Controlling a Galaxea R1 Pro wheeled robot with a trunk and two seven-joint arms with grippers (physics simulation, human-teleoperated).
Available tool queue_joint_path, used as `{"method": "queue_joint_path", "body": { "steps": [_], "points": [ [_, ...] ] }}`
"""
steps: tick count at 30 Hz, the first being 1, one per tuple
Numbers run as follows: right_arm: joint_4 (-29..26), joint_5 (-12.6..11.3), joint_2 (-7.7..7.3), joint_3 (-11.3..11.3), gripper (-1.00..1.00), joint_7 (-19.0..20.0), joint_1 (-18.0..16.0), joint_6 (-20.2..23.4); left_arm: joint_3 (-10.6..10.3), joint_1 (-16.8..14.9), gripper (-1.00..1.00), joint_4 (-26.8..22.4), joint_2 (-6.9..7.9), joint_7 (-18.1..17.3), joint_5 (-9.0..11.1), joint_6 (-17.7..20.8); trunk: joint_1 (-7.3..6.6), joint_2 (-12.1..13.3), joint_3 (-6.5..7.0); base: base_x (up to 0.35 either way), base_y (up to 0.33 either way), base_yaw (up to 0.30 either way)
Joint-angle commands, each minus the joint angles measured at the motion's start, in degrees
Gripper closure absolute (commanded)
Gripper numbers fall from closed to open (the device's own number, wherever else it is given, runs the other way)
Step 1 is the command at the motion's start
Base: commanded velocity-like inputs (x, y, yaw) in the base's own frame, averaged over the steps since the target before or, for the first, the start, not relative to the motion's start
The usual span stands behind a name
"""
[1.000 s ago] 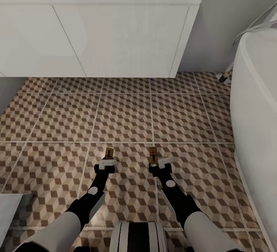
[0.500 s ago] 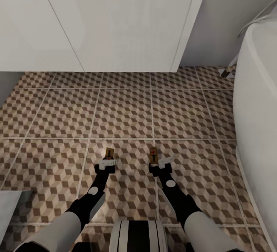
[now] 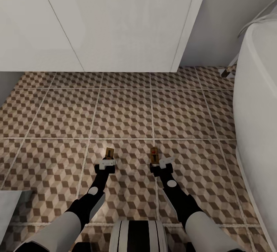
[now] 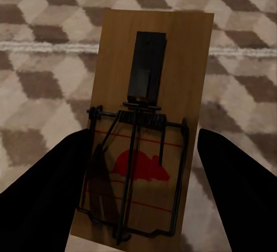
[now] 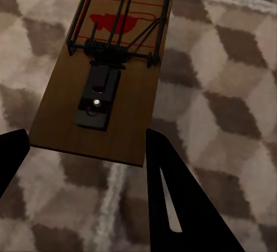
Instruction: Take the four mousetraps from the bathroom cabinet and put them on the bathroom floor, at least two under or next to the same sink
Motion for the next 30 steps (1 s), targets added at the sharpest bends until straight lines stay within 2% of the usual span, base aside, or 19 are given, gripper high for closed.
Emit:
{"method": "queue_joint_path", "body": {
  "steps": [1, 8, 16, 30],
  "points": [
    [0.06, 0.28, -0.02, 0.17, 1.0, -0.3, -0.03, -0.07, -0.49, -0.05, 1.0, 0.05, 0.06, 0.35, 0.52, -0.24, -0.01, -0.01, -0.03, 0.0, 0.0, 0.0],
    [0.06, 0.28, 0.0, 0.21, 1.0, -0.3, -0.02, -0.09, -0.49, -0.05, 1.0, 0.08, 0.08, 0.35, 0.52, -0.24, -0.01, -0.01, -0.13, 0.0, 0.0, 0.0],
    [0.06, 0.34, -0.1, 0.16, 1.0, -0.3, -0.01, -0.07, -0.49, -0.05, 1.0, 0.06, 0.08, 0.35, 0.52, -0.24, 0.17, -0.1, -1.88, 0.0, 0.0, 0.0],
    [0.14, 0.29, -3.88, 0.16, 1.0, -0.13, -0.03, -0.24, -0.49, -0.05, 1.0, 0.07, 0.08, 0.35, 0.52, -0.24, 0.17, -0.1, -1.9, 0.0, 0.0, 0.0]
  ]
}}
